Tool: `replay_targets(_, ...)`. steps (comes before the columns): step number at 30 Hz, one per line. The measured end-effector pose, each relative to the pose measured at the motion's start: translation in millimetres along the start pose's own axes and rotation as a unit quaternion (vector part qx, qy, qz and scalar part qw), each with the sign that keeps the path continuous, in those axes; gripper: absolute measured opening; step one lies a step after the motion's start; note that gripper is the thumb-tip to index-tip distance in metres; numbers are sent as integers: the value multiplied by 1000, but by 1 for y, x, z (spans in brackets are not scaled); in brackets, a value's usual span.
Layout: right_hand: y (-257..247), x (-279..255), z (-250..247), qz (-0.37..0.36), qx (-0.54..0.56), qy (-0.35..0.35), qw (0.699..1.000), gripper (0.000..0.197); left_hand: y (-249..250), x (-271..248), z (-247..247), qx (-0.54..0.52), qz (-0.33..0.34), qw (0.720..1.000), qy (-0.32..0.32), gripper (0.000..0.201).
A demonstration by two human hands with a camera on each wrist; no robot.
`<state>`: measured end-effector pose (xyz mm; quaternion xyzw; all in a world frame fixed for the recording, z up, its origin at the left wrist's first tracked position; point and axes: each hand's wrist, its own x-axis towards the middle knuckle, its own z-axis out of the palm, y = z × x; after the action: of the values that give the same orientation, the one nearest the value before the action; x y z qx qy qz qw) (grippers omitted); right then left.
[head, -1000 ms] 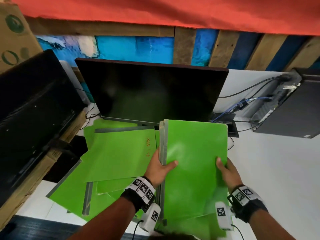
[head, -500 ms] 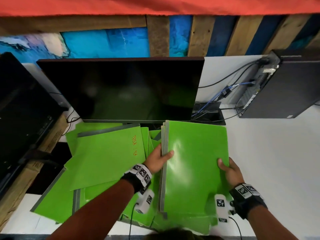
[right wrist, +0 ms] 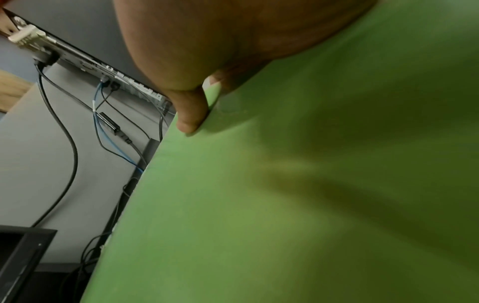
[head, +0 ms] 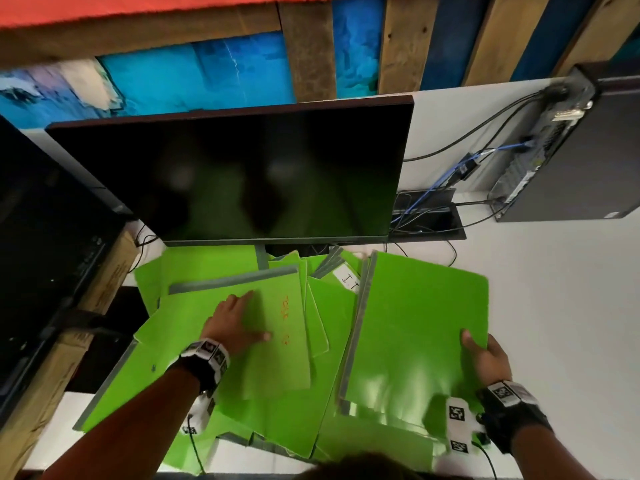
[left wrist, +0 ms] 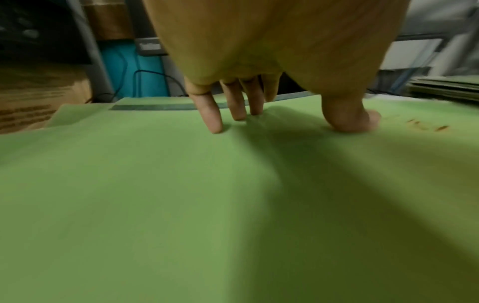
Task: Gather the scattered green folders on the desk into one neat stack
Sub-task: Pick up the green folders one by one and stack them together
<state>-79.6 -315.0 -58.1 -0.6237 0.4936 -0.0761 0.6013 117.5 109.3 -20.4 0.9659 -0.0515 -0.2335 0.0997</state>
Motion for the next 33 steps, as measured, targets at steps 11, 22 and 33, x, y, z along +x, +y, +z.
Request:
replay_targets(11, 14, 17, 3, 13, -67, 6, 998, 32, 11, 22, -28, 97, 13, 995, -20, 114)
replay_targets(22, 8, 10, 0, 12, -98, -6, 995, 35, -8, 16, -82, 26, 57, 996, -69, 47)
replay_targets(33, 8, 9, 1, 18, -102, -3, 995, 37, 50, 31, -91, 354, 269, 884, -143, 71)
